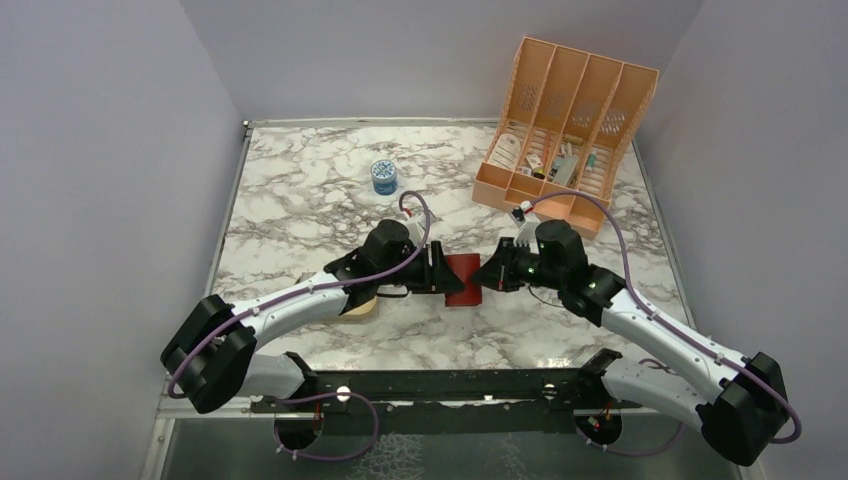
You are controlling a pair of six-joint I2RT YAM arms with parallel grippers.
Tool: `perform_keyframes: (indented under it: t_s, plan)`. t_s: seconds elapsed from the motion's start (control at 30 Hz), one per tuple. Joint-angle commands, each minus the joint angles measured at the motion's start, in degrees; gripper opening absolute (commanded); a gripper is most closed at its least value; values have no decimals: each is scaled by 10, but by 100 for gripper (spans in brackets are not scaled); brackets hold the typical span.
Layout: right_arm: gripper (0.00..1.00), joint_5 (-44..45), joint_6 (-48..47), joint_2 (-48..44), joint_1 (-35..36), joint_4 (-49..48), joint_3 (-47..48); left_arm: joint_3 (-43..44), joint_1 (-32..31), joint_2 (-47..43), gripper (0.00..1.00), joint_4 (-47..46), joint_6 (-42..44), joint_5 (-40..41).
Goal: Put the credit cards into the card holder
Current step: Open the card holder at the center of the board.
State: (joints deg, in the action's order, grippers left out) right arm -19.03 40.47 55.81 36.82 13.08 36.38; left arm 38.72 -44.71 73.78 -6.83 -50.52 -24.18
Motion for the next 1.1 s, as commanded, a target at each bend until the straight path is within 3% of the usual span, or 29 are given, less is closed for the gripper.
perform_keyframes:
  t_s: [0.0, 0.13, 0.17, 0.4, 0.53, 0.7, 0.83, 1.07]
  plan:
    - [1, -31, 12, -15, 4, -35, -9, 25, -6, 4, 36, -11, 14, 14]
    - [1, 16, -12, -24, 4, 5, 0, 33, -6, 2, 1, 27, 31, 38]
    - [1, 29, -17, -27, 3, 17, 2, 36, -6, 3, 0, 38, 36, 43]
    - [1, 139, -38, -48, 4, 86, 10, 33, -6, 9, 0, 60, 49, 52]
    - [2, 96, -48, -43, 4, 69, 0, 30, -6, 11, 0, 56, 48, 46]
    - [29, 25, -3, -17, 4, 26, -6, 20, -6, 10, 0, 25, 37, 29]
    - [45, 22, 10, 5, 10, 1, 0, 11, -6, 15, 0, 8, 28, 14]
    - [53, 35, 14, 58, 20, -11, 11, 3, -8, 10, 0, -10, 21, -6]
